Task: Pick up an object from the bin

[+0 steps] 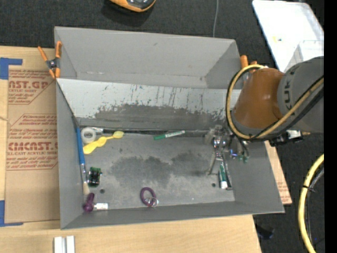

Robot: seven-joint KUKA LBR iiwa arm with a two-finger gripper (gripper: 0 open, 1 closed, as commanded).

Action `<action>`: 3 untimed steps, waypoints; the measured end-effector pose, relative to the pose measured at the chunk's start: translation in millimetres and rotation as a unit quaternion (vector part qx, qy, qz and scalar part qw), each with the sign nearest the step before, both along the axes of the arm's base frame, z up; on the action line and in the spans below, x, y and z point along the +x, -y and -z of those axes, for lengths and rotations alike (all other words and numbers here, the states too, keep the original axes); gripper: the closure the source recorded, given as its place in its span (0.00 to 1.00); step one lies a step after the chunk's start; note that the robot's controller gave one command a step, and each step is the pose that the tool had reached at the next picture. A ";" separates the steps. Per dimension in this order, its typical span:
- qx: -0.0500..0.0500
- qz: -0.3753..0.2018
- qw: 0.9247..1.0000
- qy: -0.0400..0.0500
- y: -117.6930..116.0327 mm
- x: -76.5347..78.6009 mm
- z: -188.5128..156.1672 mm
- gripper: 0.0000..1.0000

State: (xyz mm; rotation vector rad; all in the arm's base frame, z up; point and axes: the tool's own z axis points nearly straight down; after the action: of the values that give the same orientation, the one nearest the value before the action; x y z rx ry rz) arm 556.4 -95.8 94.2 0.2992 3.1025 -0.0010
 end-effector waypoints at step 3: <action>0.003 0.052 0.999 -0.001 -2.6 11.3 -30.6 0.00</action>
Offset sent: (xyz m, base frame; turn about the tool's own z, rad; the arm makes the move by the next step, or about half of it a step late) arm 0.0104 0.0022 0.0303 0.1049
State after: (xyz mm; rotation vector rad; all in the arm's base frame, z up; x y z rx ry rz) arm 567.7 -93.1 124.8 0.4603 3.0849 0.0049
